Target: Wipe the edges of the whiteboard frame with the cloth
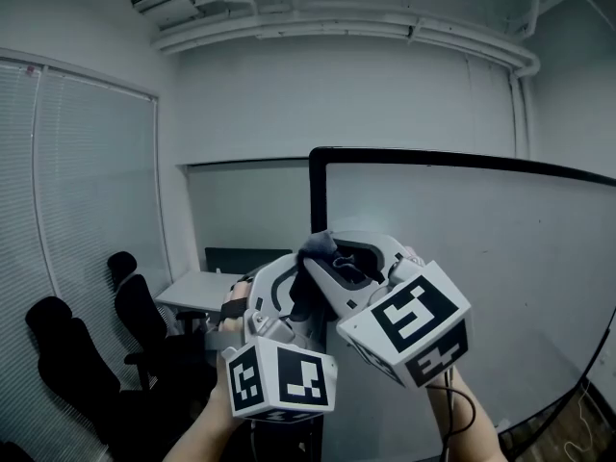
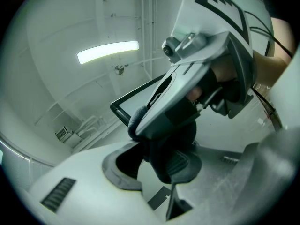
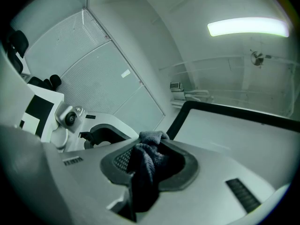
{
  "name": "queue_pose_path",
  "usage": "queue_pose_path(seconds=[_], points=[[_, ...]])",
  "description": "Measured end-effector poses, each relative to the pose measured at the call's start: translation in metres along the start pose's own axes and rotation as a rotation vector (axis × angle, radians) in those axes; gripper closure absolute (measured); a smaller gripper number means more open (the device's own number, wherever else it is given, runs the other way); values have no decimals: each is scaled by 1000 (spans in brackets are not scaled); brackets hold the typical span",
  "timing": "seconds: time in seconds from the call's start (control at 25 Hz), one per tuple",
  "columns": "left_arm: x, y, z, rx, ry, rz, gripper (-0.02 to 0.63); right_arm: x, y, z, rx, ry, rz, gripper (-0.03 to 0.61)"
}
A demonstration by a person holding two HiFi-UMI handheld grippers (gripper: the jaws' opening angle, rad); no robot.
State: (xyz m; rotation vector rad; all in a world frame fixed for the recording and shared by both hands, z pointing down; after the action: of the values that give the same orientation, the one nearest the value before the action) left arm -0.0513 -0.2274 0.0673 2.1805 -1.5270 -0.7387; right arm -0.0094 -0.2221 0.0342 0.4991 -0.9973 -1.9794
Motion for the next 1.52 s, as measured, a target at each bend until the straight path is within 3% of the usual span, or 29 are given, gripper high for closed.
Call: queue_pose_path(seconds=[1.52], points=[[-21,58,-92,15,126,134,499,2,97,59,175,-104,67,476]])
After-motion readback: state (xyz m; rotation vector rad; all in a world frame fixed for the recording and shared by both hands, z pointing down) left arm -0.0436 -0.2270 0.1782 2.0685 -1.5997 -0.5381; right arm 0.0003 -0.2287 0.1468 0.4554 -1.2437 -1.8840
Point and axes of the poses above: the fingertips, and each gripper's own axes: x forward along the fingers, z to its left, y out of its underside, the point moved 5 cm from there along -x, backward along the fingers, and after that the axes turned 13 degrees about z, right-handed, at the moved point
